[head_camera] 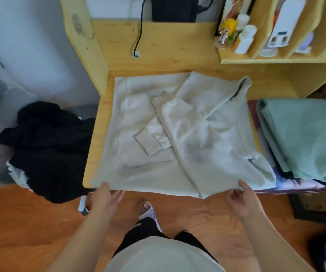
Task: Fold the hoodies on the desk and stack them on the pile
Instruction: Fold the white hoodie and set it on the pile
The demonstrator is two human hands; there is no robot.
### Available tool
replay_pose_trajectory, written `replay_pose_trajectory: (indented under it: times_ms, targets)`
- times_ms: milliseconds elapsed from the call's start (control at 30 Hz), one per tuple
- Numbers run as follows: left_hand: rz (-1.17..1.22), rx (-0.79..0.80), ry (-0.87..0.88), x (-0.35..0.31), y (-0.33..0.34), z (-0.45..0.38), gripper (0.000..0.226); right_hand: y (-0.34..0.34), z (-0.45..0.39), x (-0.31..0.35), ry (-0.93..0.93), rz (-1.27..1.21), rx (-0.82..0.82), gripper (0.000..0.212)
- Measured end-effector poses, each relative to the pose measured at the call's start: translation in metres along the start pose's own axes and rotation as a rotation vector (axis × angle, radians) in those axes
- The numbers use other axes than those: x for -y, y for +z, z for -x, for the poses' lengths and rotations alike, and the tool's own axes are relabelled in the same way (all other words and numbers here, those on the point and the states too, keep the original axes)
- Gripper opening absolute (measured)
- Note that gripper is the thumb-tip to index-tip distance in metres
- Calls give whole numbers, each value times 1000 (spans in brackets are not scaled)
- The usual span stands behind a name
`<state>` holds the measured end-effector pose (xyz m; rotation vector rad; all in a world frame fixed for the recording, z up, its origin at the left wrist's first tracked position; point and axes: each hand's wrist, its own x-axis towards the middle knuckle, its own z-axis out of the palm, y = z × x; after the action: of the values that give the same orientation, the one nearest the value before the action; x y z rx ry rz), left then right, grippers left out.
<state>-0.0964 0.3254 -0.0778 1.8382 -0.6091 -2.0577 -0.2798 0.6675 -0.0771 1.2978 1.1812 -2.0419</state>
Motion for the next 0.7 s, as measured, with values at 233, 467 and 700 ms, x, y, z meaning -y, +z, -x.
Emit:
replay_pose_trajectory:
  times_ms: [233, 467, 700]
  targets:
    - [221, 29, 87, 23, -8, 21, 30, -27, 19, 30, -77, 55, 116, 30]
    - [400, 1, 143, 46, -51, 86, 30, -88, 85, 8, -108, 67, 207, 33]
    - [597, 176, 207, 20, -38, 123, 20, -58, 119, 31, -231, 35, 156, 38]
